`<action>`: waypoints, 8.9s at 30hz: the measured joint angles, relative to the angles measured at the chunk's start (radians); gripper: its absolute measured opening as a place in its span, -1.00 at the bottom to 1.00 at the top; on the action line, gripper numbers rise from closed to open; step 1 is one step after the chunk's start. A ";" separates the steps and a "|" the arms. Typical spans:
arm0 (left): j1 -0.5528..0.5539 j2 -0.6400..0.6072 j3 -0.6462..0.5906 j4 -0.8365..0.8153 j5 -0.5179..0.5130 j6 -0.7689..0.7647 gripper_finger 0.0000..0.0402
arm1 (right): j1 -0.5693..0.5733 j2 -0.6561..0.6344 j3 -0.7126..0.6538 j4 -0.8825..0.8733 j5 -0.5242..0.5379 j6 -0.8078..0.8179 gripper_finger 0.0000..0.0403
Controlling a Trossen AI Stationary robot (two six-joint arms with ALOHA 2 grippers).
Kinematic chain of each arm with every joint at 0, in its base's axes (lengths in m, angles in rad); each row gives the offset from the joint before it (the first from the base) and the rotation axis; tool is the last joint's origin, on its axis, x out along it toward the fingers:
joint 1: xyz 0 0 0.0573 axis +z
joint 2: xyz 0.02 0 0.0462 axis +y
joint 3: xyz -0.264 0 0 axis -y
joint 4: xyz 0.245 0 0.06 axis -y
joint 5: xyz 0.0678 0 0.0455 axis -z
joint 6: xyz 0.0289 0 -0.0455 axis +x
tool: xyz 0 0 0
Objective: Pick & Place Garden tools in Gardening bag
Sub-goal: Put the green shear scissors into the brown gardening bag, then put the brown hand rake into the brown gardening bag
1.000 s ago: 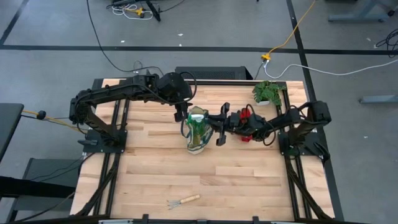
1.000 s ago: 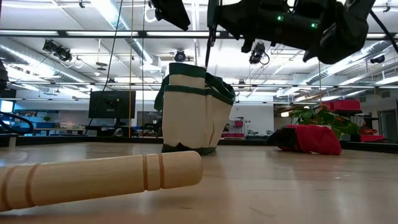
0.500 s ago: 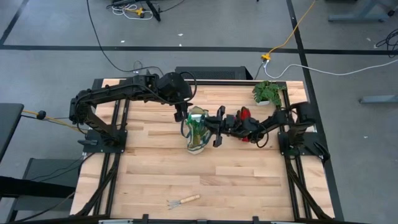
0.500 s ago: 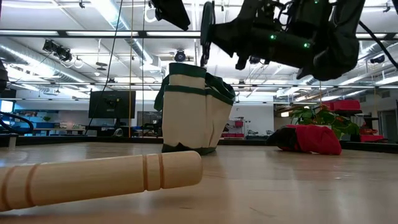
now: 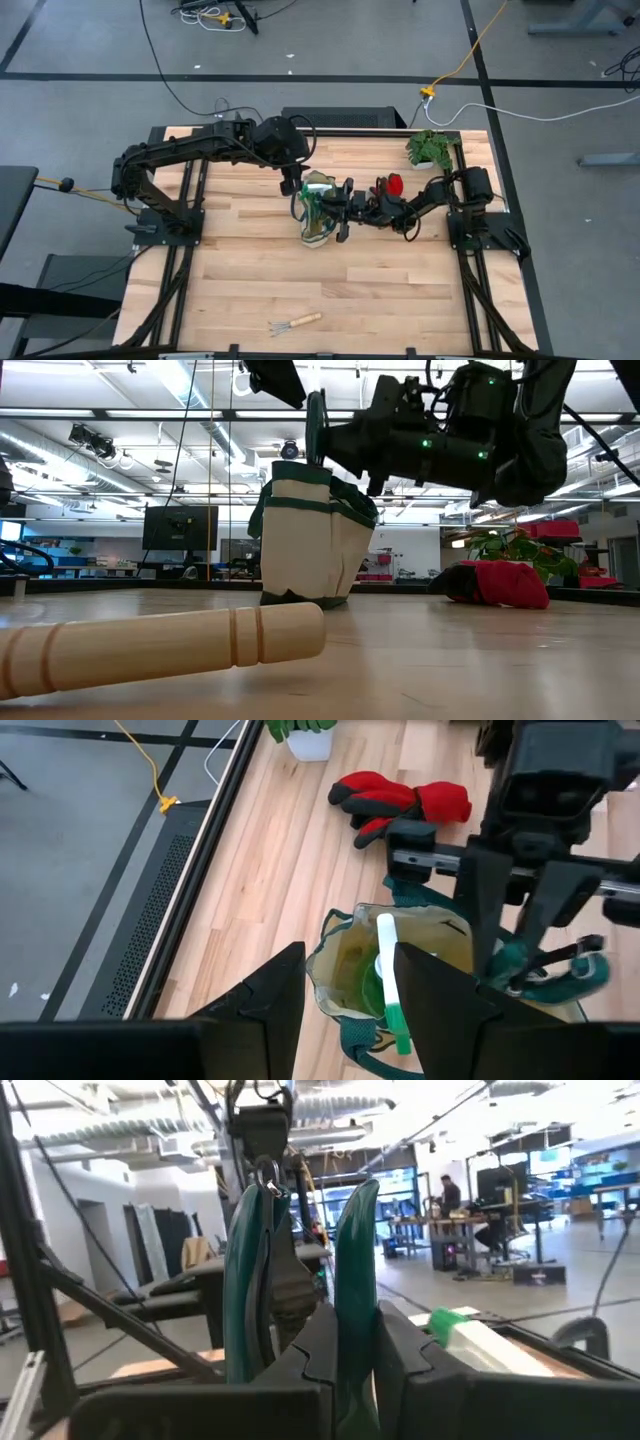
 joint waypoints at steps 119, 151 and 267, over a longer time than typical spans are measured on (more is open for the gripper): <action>-0.425 0.006 0.000 -0.225 0.182 -0.462 -0.19 | 0.160 -0.502 -0.034 -0.892 0.079 -0.096 -0.25; -0.829 0.093 -0.615 0.661 0.033 -1.055 -0.19 | 0.160 -0.502 -0.034 -0.895 0.079 -0.099 -0.25; -0.599 0.564 0.488 -0.658 -0.088 -0.678 -0.66 | 0.174 -0.502 -0.034 -0.863 0.034 -0.109 -0.25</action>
